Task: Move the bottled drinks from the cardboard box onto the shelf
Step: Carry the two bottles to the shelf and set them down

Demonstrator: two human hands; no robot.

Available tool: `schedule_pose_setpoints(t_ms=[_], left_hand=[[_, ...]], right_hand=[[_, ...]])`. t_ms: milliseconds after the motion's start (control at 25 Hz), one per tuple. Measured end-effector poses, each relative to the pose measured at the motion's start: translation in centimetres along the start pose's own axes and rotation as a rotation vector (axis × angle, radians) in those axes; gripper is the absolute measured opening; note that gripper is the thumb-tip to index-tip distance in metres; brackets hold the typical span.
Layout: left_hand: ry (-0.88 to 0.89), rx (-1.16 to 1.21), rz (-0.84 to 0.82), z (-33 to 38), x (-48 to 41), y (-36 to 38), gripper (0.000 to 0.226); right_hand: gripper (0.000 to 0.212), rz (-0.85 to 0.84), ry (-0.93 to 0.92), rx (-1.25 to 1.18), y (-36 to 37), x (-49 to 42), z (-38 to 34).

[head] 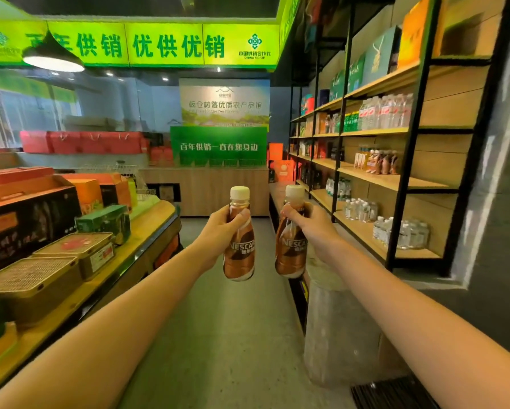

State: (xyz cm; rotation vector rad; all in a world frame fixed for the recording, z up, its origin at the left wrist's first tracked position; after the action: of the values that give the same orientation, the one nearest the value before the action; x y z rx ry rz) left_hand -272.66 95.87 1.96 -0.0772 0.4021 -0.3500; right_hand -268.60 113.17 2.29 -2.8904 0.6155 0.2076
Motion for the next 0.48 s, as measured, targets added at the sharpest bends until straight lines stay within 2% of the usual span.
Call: schedule_pose_setpoints(t_ms=[120, 240, 480], left_hand=[[0.002, 0.009, -0.001, -3.5, -9.3, 0.1, 0.018], [0.008, 0.023, 0.005, -6.8, -18.8, 0.4, 0.011], [-0.056, 0.070, 0.031, -14.7, -34.8, 0.4, 0.021]], right_hand=[[0.024, 0.006, -0.037, 0.031, 0.7, -10.0, 1.6], [0.034, 0.013, -0.041, 0.043, 1.2, -20.1, 2.4], [0.032, 0.035, -0.033, 0.057, 3.4, -37.3, 5.3]])
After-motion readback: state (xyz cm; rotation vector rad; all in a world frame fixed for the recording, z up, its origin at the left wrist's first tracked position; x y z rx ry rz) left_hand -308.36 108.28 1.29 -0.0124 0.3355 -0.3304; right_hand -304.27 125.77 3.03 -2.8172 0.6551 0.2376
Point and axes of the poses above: each hand's wrist, its own x-axis away from the middle knuckle, its own y-axis out of the palm, z = x × y, the point moved 5 cm from there along -x, towards the middle knuckle, and after that the axes turned 5 degrees about y, right-handed, at the moved point
